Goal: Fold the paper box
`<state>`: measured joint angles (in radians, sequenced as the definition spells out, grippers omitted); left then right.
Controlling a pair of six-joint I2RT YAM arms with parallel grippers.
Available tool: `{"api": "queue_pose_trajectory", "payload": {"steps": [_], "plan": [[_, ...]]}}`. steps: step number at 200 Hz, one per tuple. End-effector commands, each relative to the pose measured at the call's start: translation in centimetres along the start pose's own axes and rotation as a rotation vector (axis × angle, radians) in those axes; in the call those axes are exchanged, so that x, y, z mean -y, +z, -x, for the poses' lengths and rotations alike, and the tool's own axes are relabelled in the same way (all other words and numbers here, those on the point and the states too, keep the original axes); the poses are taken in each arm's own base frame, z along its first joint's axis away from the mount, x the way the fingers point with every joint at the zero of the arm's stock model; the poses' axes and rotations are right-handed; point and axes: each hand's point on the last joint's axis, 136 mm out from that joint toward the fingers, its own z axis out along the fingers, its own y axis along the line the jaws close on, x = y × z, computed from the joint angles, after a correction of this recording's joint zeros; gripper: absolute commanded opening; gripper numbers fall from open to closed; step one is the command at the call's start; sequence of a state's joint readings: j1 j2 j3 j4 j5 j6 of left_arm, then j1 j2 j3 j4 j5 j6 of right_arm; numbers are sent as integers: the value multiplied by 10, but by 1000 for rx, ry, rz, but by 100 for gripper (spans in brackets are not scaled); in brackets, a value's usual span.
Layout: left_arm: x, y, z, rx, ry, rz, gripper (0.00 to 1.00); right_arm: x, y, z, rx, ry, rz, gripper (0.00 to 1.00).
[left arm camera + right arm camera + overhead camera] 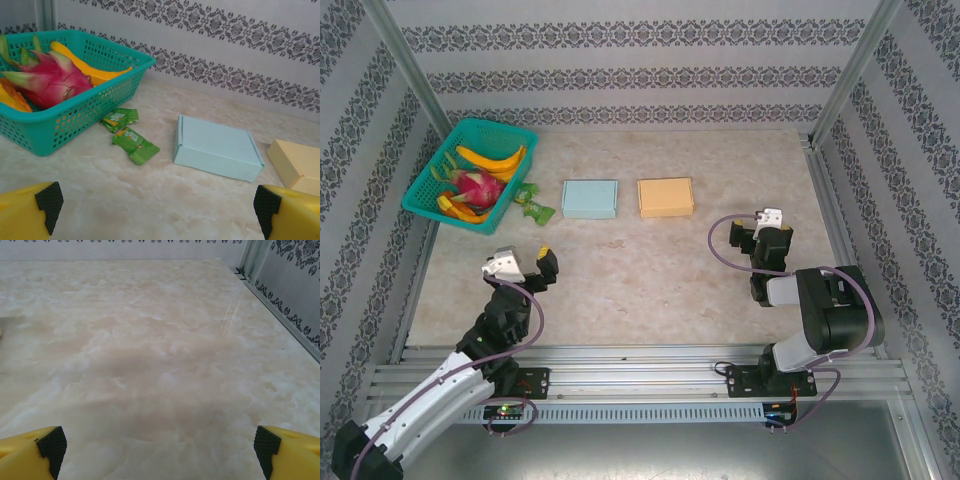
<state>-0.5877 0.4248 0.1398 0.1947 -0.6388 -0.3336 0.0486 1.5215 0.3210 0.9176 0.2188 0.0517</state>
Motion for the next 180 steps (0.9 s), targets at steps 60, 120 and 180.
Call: {"api": "queue_pose_trajectory", "payload": {"steps": [60, 120, 180], "plan": [[-21, 4, -9, 6, 18, 119, 100, -7, 1, 16, 47, -1, 27, 98], [-23, 13, 15, 27, 94, 207, 100, -7, 1, 16, 47, -1, 28, 98], [-26, 49, 17, -4, 162, 202, 100, -7, 1, 15, 45, 0, 30, 98]]}}
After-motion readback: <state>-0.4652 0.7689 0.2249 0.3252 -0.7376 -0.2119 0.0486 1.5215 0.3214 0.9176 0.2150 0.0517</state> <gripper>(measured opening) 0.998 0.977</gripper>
